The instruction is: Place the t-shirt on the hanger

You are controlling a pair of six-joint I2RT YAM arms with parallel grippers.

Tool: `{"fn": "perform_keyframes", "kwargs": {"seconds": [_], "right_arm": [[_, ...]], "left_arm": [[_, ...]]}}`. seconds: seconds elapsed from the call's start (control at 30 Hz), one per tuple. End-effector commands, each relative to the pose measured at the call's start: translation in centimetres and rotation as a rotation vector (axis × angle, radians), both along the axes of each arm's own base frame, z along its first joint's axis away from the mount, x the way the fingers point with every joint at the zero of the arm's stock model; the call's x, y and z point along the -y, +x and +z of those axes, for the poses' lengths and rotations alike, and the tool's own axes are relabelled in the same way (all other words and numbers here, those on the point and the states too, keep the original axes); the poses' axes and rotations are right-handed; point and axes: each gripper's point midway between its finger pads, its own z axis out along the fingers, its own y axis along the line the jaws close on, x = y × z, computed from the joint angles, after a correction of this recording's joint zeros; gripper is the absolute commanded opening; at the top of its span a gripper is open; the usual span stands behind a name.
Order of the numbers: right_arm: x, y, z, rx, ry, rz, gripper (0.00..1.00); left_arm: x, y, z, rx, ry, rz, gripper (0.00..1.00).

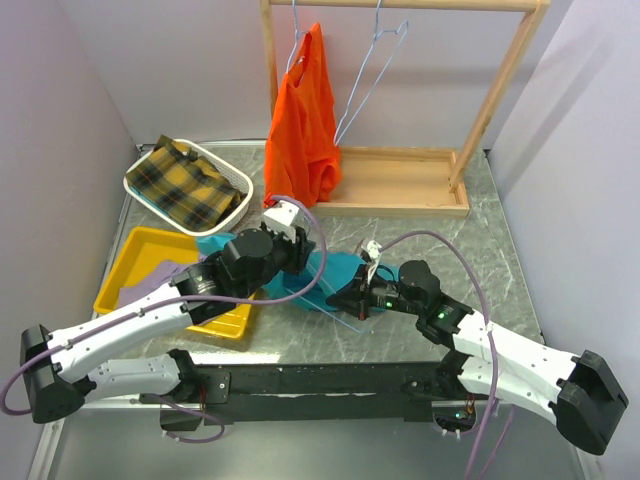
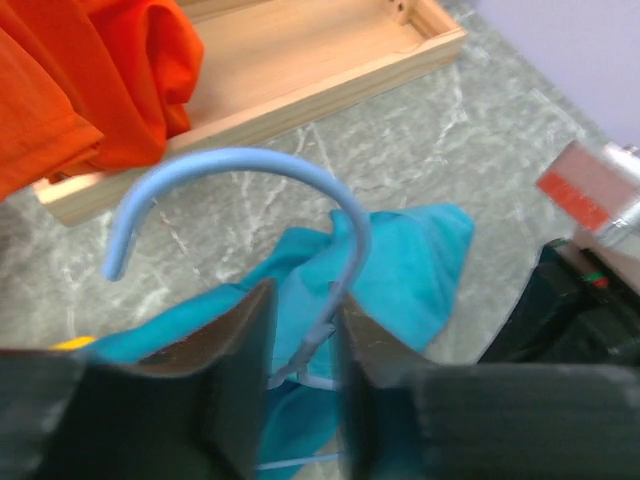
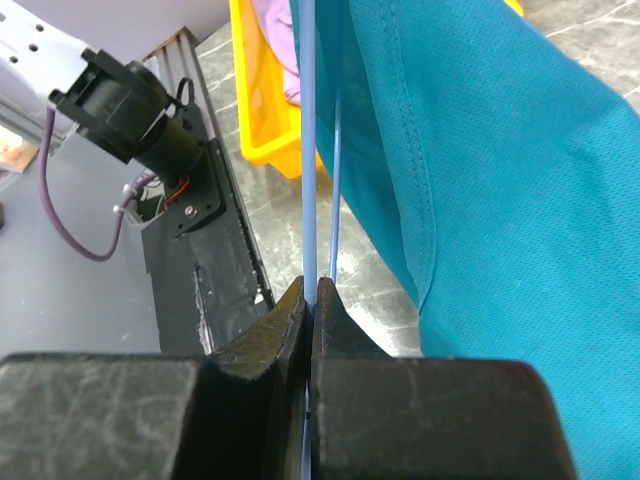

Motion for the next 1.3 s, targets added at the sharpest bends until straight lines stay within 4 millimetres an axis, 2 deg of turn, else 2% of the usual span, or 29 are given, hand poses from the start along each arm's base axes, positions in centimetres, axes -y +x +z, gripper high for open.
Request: {"fn": "perform_keyframes", "kwargs": {"seconds": [0.0,0.03,0.1,0.3,0.33,0.57,0.7,0.73,0.77,0.83,0.9,1.03,1.07,1.13,1.17,1.27], "right_arm": [[-0.6,1.1,3.5,0.085,0.057,-0.024,0.0],[-0.6,1.4,3.5,0.082,0.052,-0.039,0.0],[-0.5,1.5,3.4,0.07,0.042,-0.05,0.01],[0.6,2.5,4.3,0.043,0.048,-0.159,0.35],[1.0,2.9,5.1,0.042,0.069,-0.201,0.38],[4.7,5.1,6.4,-0.04,0.118,-0.456,0.67],[5.3,5.5,5.2,-0.142,0.14,-0.481,0.69],[6.1,6.5,5.2,-0.154,0.163,-0.512,0.69],[5.7,5.8,4.0,-0.191,0.163,-0.46,0.66],[6.1,6.5,3.5,-0.212,0.189,-0.458,0.63],[5.6,6.4,1.9,-0.225,0.135,-0.432,0.58],[4.1,6.0,-0.1,-0.248,0.085,-0.365,0.51],[3.4,5.6,-0.9,-0.247,0.055,-0.342,0.51],[2.6,5.5,-1.2,-0.226,0.035,-0.341,0.51],[1.8,4.9,-1.4,-0.213,0.02,-0.318,0.51],[1.3,4.9,-2.5,-0.205,-0.009,-0.329,0.53]], "left_arm": [[0.1,0.7,1.1,0.05,-0.024,0.035,0.23],[0.0,0.7,1.3,0.056,-0.03,0.035,0.09],[-0.1,0.6,1.0,0.062,-0.015,0.032,0.01],[-0.5,0.4,0.7,0.076,0.009,0.036,0.01],[-0.6,0.3,0.6,0.08,0.009,0.032,0.01],[-0.7,-0.2,0.3,0.088,0.022,0.021,0.01],[-0.8,-0.5,0.5,0.096,0.012,0.011,0.01],[-0.8,-0.6,0.7,0.102,0.009,0.005,0.01],[-0.8,-0.6,0.7,0.103,0.007,0.007,0.01],[-0.9,-0.6,0.9,0.108,0.005,0.007,0.01],[-1.0,-0.7,0.9,0.111,0.003,0.006,0.01],[-1.0,-0.8,1.4,0.123,-0.015,0.001,0.01],[-1.0,-0.9,1.5,0.125,-0.017,-0.001,0.01],[-1.0,-0.9,1.5,0.125,-0.017,-0.004,0.01],[-1.0,-1.0,1.5,0.127,-0.017,-0.004,0.01],[-1.1,-1.1,1.5,0.127,-0.02,-0.004,0.01]]}}
